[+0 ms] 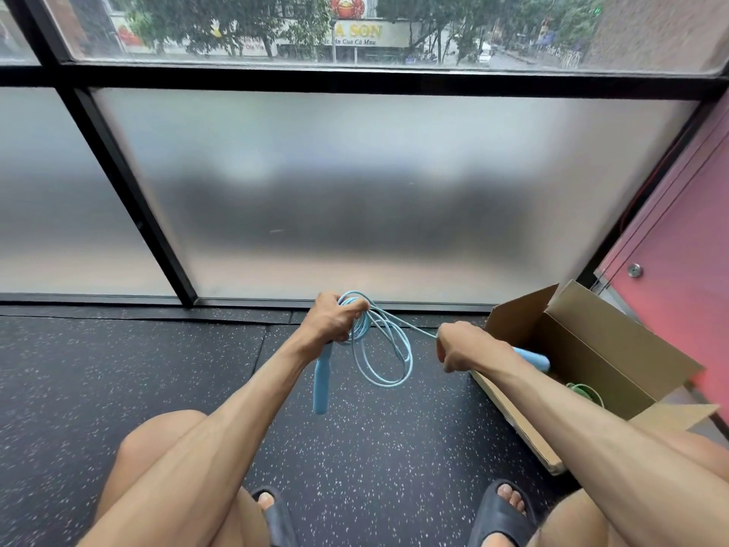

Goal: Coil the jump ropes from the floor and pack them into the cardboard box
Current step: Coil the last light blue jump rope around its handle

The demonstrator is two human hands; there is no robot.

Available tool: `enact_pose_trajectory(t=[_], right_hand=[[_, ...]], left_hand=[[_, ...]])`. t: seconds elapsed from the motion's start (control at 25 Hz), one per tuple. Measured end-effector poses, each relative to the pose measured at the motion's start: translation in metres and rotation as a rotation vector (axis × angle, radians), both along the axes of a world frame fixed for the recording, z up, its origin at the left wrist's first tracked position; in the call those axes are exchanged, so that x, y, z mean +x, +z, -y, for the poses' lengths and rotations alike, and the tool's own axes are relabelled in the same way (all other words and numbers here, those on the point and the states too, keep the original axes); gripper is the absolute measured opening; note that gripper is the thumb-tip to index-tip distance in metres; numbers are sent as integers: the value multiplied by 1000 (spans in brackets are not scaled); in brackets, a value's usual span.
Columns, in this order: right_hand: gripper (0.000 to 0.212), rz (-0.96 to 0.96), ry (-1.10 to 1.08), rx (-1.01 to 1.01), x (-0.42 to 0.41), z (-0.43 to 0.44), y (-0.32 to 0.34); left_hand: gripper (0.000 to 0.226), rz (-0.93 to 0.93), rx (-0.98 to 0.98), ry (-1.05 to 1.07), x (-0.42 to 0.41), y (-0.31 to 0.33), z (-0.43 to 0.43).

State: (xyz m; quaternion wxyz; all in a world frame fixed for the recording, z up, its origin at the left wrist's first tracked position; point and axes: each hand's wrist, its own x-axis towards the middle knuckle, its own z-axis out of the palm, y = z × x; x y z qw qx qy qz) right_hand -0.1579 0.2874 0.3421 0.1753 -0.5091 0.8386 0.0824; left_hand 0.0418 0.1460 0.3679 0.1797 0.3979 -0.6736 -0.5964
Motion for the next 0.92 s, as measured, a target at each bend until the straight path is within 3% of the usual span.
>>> enact_pose_trajectory(t=[0.16,0.24,0.4,0.52,0.6,0.68,0.8,0.92], right_hand=[[14,-165,80,-80,2,-3,-2],[11,-130,38,-43,2,-6,-3],[28,-63,-14,-2,-5,-8,-9],[15,24,-72,-16,-3,-2,-2],[16,207,-215,-109,2,5,8],[13,449,-403,-349,8,9,22],[16,660,-444,-683,19,10,39],[22,792,-475,-782,33,11,39]], left_hand=[[29,-10,32,78,4,0,9],[30,-15,23,91,5,1,12],[34,-3,24,92,3,-5,11],[32,53,28,98,3,-13,13],[29,124,8,97,2,-22,13],[27,178,17,87,0,-31,10],[30,183,96,57,-4,-33,2],[36,59,308,-3,-7,-23,-5]])
